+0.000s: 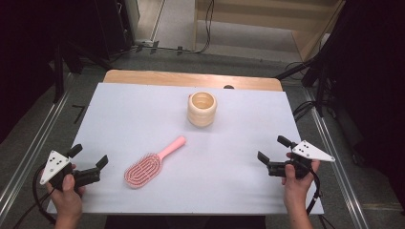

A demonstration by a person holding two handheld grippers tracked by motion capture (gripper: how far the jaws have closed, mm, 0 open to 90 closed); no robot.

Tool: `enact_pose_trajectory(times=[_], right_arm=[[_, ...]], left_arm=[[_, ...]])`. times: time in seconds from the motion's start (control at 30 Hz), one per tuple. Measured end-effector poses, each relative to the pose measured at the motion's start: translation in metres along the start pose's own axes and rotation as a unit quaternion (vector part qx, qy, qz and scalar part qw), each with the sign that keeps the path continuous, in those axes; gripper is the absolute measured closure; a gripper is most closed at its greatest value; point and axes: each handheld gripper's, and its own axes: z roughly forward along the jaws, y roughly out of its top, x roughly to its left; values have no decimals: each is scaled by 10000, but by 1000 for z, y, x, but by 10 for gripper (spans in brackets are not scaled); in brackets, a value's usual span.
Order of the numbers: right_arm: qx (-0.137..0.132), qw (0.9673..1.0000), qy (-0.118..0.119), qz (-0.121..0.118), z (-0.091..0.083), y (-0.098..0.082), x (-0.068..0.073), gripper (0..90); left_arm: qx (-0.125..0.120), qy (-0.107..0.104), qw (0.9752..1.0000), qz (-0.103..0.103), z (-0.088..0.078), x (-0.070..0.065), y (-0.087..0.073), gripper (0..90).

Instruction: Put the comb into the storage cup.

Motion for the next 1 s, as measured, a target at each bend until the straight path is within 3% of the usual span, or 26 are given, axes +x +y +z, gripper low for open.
enact_pose_trajectory(times=[0.5, 0.93, 1.0], right_arm=[[194, 9988, 404, -183, 31, 23, 18, 0], [351, 9953, 810, -394, 62, 43, 42, 0], [355, 9953, 810, -403, 66, 45, 46, 47]], left_arm=[[9, -24, 10000, 17, 0, 0, 0, 0], [12, -43, 10000, 43, 0, -1, 0, 0], [15, -42, 10000, 47, 0, -1, 0, 0]])
